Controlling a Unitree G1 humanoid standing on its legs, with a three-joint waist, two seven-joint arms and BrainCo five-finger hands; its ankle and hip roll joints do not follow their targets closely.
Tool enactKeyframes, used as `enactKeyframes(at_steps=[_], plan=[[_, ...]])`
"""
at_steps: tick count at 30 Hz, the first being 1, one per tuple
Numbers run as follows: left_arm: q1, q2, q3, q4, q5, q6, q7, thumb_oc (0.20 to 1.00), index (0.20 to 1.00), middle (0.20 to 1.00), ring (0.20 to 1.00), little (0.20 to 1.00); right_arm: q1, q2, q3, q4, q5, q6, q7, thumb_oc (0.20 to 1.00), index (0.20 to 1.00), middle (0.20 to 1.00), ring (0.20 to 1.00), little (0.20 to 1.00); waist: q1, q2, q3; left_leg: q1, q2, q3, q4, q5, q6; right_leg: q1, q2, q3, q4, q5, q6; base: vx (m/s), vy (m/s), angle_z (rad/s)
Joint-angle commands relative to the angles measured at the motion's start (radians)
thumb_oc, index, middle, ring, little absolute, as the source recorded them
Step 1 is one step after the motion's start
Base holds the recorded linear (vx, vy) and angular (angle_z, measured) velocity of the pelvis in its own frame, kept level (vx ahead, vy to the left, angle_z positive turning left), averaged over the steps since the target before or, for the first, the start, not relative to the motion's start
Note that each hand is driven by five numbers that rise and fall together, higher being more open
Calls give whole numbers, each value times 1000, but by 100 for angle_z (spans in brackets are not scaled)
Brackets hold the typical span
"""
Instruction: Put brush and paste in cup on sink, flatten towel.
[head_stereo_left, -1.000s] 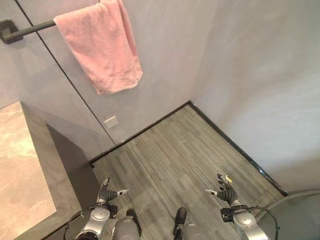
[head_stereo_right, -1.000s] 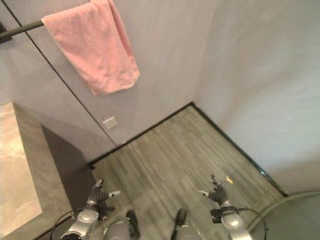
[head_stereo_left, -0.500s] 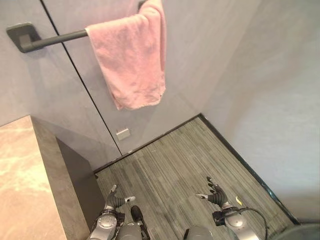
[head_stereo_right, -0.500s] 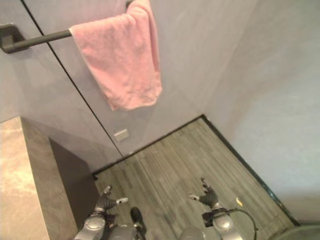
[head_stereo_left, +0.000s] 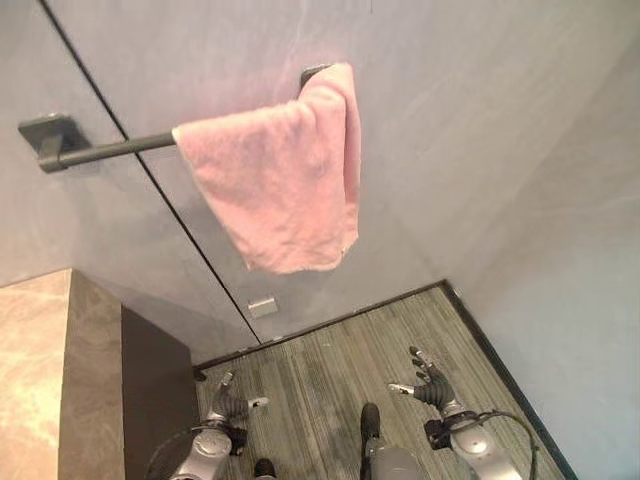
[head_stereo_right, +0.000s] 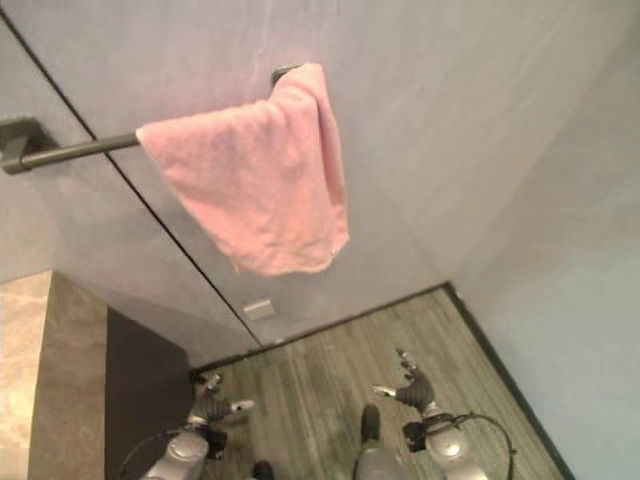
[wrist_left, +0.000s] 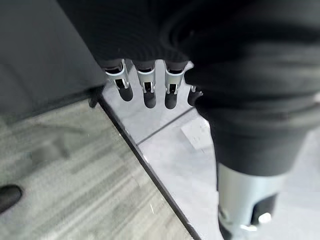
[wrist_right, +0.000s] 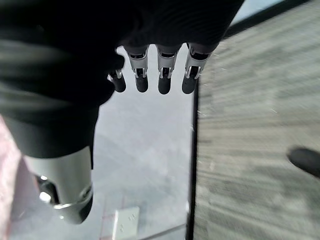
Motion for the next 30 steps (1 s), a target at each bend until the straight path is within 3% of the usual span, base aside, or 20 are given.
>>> enactKeyframes(at_steps=[1,3,5,7,9,10,12,14,16,17,21,23,25,26,27,30], plan=[[-59,75,67,27,-60,-18,22,1000,1000,1000,1000,1000,-4,22,-6,-92,2,-39,15,1000,1000,1000,1000,1000,-23,-58,-18,29,-108,-42,157,-82,19,-84,-75,106,116,12,97,178,-145,33],[-72,75,60,22,-64,-17,24,1000,1000,1000,1000,1000,-11,-11,-16,-120,22,-51,11,1000,1000,1000,1000,1000,-21,-60,-3,-62,-64,-29,328,-25,-16,-47,-63,70,119,-21,64,219,-238,44],[-95,85,43,7,-58,-19,22,1000,1000,1000,1000,1000,-7,-35,-37,-138,40,-58,2,1000,1000,1000,1000,1000,-18,-77,18,-147,-37,-1,470,26,-34,-10,-64,29,118,-47,36,169,-237,64],[-100,97,40,-8,-45,-19,16,1000,1000,1000,1000,1000,16,-53,-64,-177,56,-65,4,1000,1000,1000,1000,1000,-14,-88,30,-185,-8,53,541,44,-39,24,-55,1,111,-71,17,182,-207,72],[-97,115,36,-41,-20,-22,9,1000,1000,1000,1000,1000,53,-63,-102,-220,81,-74,18,1000,1000,1000,1000,1000,-16,-86,28,-211,25,112,479,56,-34,54,-41,-21,97,-96,12,176,-97,44],[-96,115,36,-41,-20,-21,9,1000,1000,1000,1000,1000,55,-64,-103,-222,82,-74,18,1000,1000,1000,1000,1000,-15,-86,28,-209,23,113,476,56,-34,55,-42,-21,97,-96,13,167,-12,43],[-91,135,32,-77,10,-29,4,1000,1000,1000,1000,1000,74,-78,-145,-259,104,-94,20,1000,1000,1000,1000,1000,-13,-82,28,-231,20,134,352,31,-21,78,-41,-40,89,-116,27,218,23,42],[-71,160,43,-141,31,-39,3,1000,1000,1000,1000,1000,85,-101,-187,-300,132,-119,26,1000,1000,1000,1000,1000,-3,-70,23,-254,34,133,204,100,-34,94,-33,-52,88,-130,37,278,76,37],[-46,192,60,-212,35,-47,-8,1000,1000,1000,1000,1000,96,-131,-239,-340,149,-129,35,1000,1000,1000,1000,1000,-10,-64,15,-240,78,187,111,165,-67,119,-30,-66,89,-154,48,349,106,22],[-28,216,70,-257,39,-55,-15,1000,1000,1000,1000,1000,84,-153,-275,-352,171,-135,37,1000,1000,1000,1000,1000,1,-57,14,-243,93,193,83,212,-66,120,-28,-72,102,-155,46,319,124,8],[-12,267,86,-369,28,-62,-45,1000,1000,1000,1000,1000,41,-184,-336,-351,252,-132,78,1000,1000,1000,1000,1000,13,-56,-12,-208,60,192,122,143,-41,149,-56,-62,151,-185,59,246,173,-7],[-30,310,85,-432,12,-71,-58,1000,1000,1000,1000,1000,-2,-198,-340,-336,305,-133,94,1000,1000,1000,1000,1000,23,-62,-18,-188,30,203,135,96,-9,123,-94,-38,264,-182,76,199,271,19],[-73,335,69,-465,-8,-72,-68,1000,1000,1000,1000,1000,-49,-223,-320,-316,320,-125,111,1000,1000,1000,1000,1000,26,-66,-16,-162,-1,205,116,74,23,68,-129,-20,402,-112,103,100,202,8],[-73,335,69,-465,-8,-72,-68,1000,1000,1000,1000,1000,-50,-223,-320,-316,320,-125,111,1000,1000,1000,1000,1000,27,-67,-16,-161,-3,207,115,74,23,65,-131,-18,405,-113,104,120,212,6],[-118,353,39,-489,-29,-78,-80,1000,1000,1000,1000,1000,-100,-242,-289,-293,382,-117,146,1000,1000,1000,1000,1000,25,-65,-10,-116,-27,206,77,63,45,11,-154,0,511,-41,125,86,131,4],[-185,387,-16,-528,-52,-87,-115,1000,1000,1000,1000,1000,-146,-271,-261,-257,481,-100,204,1000,1000,1000,1000,1000,8,-51,-2,-78,-36,184,32,65,56,-64,-117,33,610,-39,127,167,164,14]])
